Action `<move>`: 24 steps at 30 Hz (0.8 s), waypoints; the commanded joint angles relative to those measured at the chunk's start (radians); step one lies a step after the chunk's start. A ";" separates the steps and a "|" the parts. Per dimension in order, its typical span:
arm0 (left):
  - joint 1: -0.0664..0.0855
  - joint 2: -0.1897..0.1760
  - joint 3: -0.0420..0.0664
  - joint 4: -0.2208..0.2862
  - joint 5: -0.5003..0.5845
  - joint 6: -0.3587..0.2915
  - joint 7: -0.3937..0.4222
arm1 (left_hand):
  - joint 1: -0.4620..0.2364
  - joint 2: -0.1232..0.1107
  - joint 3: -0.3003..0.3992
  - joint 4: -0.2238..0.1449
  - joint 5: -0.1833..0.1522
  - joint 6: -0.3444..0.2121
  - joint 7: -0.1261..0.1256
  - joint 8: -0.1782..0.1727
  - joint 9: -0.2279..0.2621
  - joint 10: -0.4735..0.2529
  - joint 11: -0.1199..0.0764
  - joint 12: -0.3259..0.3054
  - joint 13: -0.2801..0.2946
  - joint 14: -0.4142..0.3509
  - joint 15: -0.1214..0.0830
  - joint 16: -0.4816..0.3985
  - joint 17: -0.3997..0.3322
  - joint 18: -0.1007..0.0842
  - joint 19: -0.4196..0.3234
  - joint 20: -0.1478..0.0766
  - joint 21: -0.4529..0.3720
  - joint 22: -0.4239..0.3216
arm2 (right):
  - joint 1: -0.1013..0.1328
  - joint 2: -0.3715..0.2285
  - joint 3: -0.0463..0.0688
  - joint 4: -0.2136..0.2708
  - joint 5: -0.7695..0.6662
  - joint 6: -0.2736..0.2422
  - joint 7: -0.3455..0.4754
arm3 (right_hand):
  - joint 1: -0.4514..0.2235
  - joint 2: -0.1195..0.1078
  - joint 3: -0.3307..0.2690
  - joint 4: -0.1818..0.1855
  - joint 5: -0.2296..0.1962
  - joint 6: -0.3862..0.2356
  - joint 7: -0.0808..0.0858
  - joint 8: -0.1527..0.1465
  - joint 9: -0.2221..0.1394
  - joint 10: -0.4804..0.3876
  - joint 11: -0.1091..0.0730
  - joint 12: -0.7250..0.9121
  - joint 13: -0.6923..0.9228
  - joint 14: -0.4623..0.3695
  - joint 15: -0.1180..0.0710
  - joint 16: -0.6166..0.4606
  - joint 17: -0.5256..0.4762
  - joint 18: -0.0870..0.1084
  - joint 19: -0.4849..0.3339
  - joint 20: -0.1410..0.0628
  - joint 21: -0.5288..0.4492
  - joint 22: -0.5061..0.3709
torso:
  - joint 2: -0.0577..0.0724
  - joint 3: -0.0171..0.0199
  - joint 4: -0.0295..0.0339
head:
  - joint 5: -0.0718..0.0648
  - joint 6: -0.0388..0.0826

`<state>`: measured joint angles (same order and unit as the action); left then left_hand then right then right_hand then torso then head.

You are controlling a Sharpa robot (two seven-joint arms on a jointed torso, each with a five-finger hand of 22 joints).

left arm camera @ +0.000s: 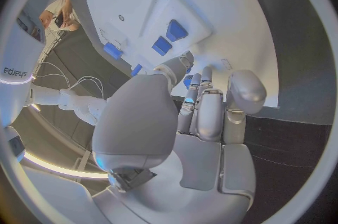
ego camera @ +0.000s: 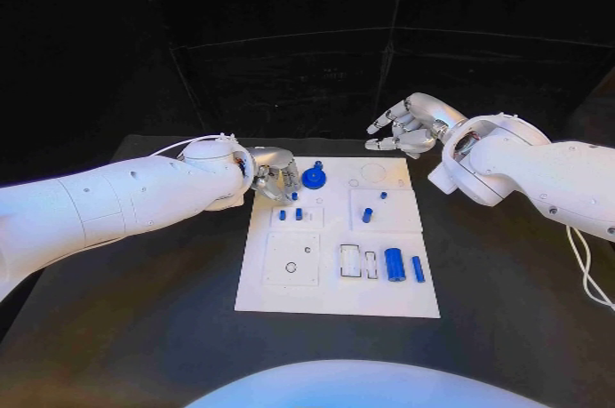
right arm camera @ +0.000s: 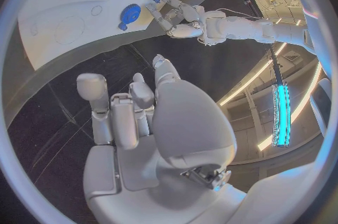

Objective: Assemble the parts on the task board

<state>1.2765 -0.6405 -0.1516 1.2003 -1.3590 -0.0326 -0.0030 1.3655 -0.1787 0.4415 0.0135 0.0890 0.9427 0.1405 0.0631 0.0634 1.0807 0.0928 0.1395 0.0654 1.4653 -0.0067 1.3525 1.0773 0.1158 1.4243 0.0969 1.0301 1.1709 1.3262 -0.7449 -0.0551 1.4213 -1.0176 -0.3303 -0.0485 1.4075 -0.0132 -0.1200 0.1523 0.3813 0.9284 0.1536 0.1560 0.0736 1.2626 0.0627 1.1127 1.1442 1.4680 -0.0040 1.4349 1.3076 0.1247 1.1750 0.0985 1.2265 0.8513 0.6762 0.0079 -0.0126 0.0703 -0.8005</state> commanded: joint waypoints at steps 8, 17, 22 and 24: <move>0.001 -0.047 0.001 0.017 0.078 -0.082 0.024 | -0.005 0.004 -0.007 -0.003 -0.005 0.013 0.011 0.013 0.005 -0.005 0.001 -0.004 0.002 0.013 0.010 -0.006 -0.006 0.001 -0.011 0.004 -0.023 -0.015 | 0.002 -0.007 0.000 -0.018 -0.060 0.046 -0.022 | 0.093 0.021 0.032 0.012 -0.023 0.024 -0.009 0.025 -0.001 -0.204 -0.008 -0.463 -0.422 -0.012 -0.018 -0.183 -0.221 0.029 -0.042 -0.012 -0.073 -0.102 | 0.000 -0.0006 0.0012 | 0.000 0.002; 0.005 -0.146 0.000 0.069 0.633 -0.191 0.197 | -0.009 0.021 -0.043 0.006 -0.006 0.070 0.031 0.042 0.008 0.004 0.014 0.017 0.005 -0.164 0.026 -0.243 -0.414 0.066 -0.198 0.021 -0.432 -0.292 | -0.007 -0.029 -0.003 -0.005 -0.336 0.099 -0.059 | 0.181 0.006 0.105 0.006 -0.137 0.082 -0.005 0.012 -0.006 -0.219 0.006 -0.750 -0.714 0.012 -0.007 -0.202 -0.233 0.022 -0.024 -0.005 -0.059 -0.076 | 0.000 -0.0018 0.0002 | -0.020 0.014; 0.005 -0.187 0.000 0.110 0.951 -0.172 0.321 | -0.001 0.032 -0.041 0.004 -0.005 0.098 0.026 0.057 0.008 0.056 0.006 0.052 0.013 -0.263 0.022 -0.343 -0.563 0.067 -0.248 0.021 -0.478 -0.317 | -0.028 -0.036 -0.005 -0.008 -0.473 0.116 -0.074 | 0.187 -0.012 0.119 0.011 -0.139 0.086 -0.003 -0.005 -0.008 -0.225 0.014 -0.811 -0.791 0.015 0.001 -0.199 -0.230 0.022 -0.022 0.000 -0.054 -0.069 | 0.000 -0.0016 0.0001 | -0.033 0.024; 0.004 -0.201 -0.001 0.131 1.068 -0.153 0.373 | 0.002 0.037 -0.040 0.003 -0.005 0.103 0.025 0.060 0.008 0.065 0.003 0.059 0.015 -0.277 0.022 -0.352 -0.570 0.067 -0.259 0.021 -0.488 -0.323 | -0.038 -0.037 -0.006 -0.010 -0.517 0.121 -0.079 | 0.186 -0.019 0.122 0.014 -0.141 0.082 -0.001 -0.014 -0.008 -0.227 0.018 -0.828 -0.816 0.015 0.004 -0.199 -0.230 0.021 -0.019 0.001 -0.051 -0.065 | -0.001 -0.0020 -0.0008 | -0.034 0.024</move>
<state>1.2799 -0.8376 -0.1528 1.3190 -0.6368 -0.1817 0.2159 1.3681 -0.1498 0.4027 0.0194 0.0851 1.0404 0.1656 0.1203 0.0712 1.1402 0.0946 0.1938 0.0786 1.1925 0.0150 1.0034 0.5100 0.1620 1.1692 0.1163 0.5445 0.8495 1.2894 -0.7813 -0.0609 1.4112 -1.3756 -0.2461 -0.1030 1.5951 -0.0233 -0.0023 0.1653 0.2457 1.0090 0.1477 0.1444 0.0666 1.0361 0.0772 0.2887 0.3343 1.4667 -0.0052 1.2292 1.0772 0.1403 1.1529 0.0964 1.1695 0.7855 0.6761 0.0068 -0.0124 0.0385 -0.7781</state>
